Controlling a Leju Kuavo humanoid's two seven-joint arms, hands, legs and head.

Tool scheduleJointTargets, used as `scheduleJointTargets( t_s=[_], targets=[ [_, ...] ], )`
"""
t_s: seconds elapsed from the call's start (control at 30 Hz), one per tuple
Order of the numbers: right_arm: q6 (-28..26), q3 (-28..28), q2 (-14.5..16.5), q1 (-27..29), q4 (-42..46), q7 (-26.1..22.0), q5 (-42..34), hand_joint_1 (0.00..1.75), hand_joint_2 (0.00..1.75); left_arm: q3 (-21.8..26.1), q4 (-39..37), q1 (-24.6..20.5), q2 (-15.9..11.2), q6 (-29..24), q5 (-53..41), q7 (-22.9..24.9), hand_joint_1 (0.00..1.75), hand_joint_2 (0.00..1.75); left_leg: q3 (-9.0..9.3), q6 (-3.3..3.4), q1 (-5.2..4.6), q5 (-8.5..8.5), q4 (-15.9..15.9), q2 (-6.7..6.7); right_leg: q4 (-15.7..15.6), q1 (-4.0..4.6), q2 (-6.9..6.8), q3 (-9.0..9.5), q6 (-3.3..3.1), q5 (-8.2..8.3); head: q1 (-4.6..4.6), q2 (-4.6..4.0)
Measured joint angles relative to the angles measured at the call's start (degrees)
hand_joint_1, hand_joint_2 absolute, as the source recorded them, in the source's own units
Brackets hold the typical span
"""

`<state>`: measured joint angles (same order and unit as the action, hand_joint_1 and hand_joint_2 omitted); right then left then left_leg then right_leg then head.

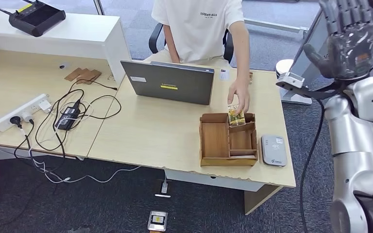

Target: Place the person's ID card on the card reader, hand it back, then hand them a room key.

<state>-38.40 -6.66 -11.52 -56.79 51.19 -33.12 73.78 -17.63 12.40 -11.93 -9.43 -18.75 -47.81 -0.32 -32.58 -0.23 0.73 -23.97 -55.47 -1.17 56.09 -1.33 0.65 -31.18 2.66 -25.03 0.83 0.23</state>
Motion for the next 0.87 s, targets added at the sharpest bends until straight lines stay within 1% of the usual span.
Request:
scheduleJointTargets(
  t_s=[0.13, 0.27, 0.4, 0.53, 0.73, 0.87],
  targets=[
    [0.0, 10.1, -3.0, 0.6, 2.3, -4.3, -3.4, 0.0, 1.75, 1.8, -0.2, 2.7, -0.5, -2.0, 2.4, -0.6, 0.0, 0.0, 0.0, 0.02, 0.0, -0.02, 0.0, -0.03, 0.0, -0.01, -0.02, 0.01, 0.03, -0.02, 0.01, -0.01],
    [0.0, 20.0, -6.3, 2.3, 3.0, -4.8, -7.4, 0.0, 1.75, 3.7, -0.5, 4.9, -0.7, -3.2, 4.1, -0.8, 0.0, 0.0, 0.0, 0.06, -0.01, -0.09, 0.0, -0.03, -0.1, -0.01, 0.0, 0.02, 0.04, -0.03, 0.01, -0.01],
    [0.0, 29.0, -8.8, 5.7, 2.9, -4.9, -9.2, 0.0, 1.75, 5.4, -0.7, 5.6, -0.6, -3.3, 5.0, 0.0, 0.0, 0.0, 0.02, 0.06, -0.01, -0.13, 0.0, -0.05, -0.1, -0.01, 0.0, 0.04, 0.04, -0.04, 0.01, -0.01],
    [0.0, 36.2, -10.5, 9.6, 2.4, -4.4, -7.6, 0.0, 1.75, 6.8, -0.7, 5.9, -0.4, -3.4, 5.3, 0.8, 0.0, 0.0, 0.04, 0.05, 0.02, -0.16, 0.0, -0.02, -0.1, 0.02, 0.04, 0.04, 0.03, -0.06, 0.01, -0.01],
    [0.1, 46.0, -11.4, 15.4, -0.9, -2.8, -1.3, 0.0, 1.75, 9.4, -0.8, 6.0, 0.3, -3.8, 2.5, 1.4, 0.0, 0.0, 0.03, 0.03, 0.03, -0.18, 0.0, -0.03, -0.1, 0.03, 0.04, 0.06, 0.04, -0.09, 0.02, -0.01],
    [0.1, 49.9, -11.4, 19.0, -3.4, -0.4, -1.7, 0.0, 0.0, 10.7, -0.8, 6.0, 0.7, -3.9, 2.5, 1.6, 0.0, 0.0, 0.0, 0.03, 0.02, -0.19, 0.0, -0.05, -0.1, 0.03, 0.02, 0.09, 0.05, -0.11, 0.01, -0.01]
  ],
)
